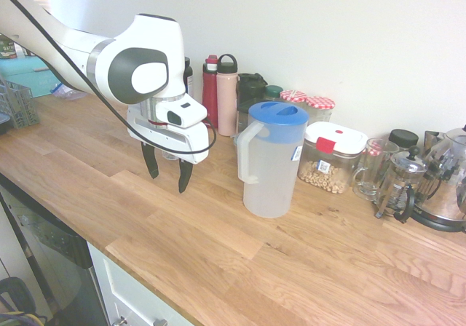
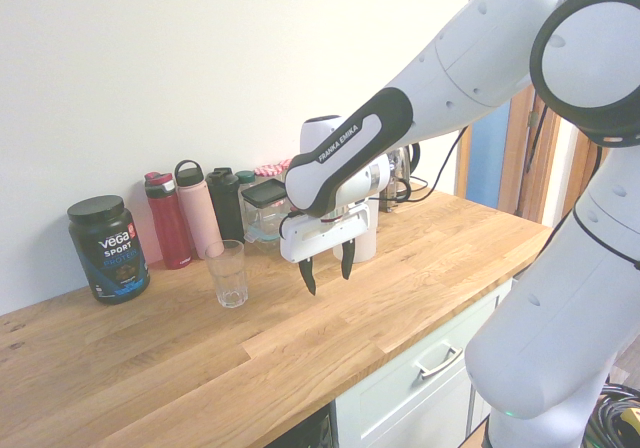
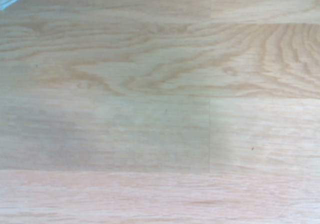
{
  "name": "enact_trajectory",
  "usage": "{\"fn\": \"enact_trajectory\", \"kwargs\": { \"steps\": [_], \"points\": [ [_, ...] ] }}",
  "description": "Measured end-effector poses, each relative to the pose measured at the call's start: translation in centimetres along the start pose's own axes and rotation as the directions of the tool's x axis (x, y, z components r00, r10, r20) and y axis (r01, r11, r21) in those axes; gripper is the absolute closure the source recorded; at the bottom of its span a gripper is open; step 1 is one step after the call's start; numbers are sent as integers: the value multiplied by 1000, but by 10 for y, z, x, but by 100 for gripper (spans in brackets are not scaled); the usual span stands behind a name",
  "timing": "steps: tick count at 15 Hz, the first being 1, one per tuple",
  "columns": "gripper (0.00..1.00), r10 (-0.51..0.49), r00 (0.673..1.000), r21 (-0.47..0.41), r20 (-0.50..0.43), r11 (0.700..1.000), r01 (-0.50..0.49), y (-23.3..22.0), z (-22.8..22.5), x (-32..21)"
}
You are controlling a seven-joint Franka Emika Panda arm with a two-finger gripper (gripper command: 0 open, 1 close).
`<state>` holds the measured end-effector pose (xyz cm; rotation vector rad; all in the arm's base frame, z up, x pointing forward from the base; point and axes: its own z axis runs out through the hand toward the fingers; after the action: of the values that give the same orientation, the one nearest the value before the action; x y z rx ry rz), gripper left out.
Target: Pour me some water
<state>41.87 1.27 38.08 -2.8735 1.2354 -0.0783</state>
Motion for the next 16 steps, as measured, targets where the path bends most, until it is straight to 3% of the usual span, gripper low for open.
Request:
{"fn": "enact_trajectory", "kwargs": {
  "steps": [4, 8, 12, 16],
  "points": [
    [0, 5, 1000, 4, -3, 1000, -5, -5, -12, 4],
    [0, 64, 997, 29, -36, 998, -63, -7, -94, 21],
    [0, 144, 987, 59, -67, 988, -140, 39, -184, 46],
    [0, 188, 981, 75, -51, 980, -184, 98, -191, 89]
  ]
}}
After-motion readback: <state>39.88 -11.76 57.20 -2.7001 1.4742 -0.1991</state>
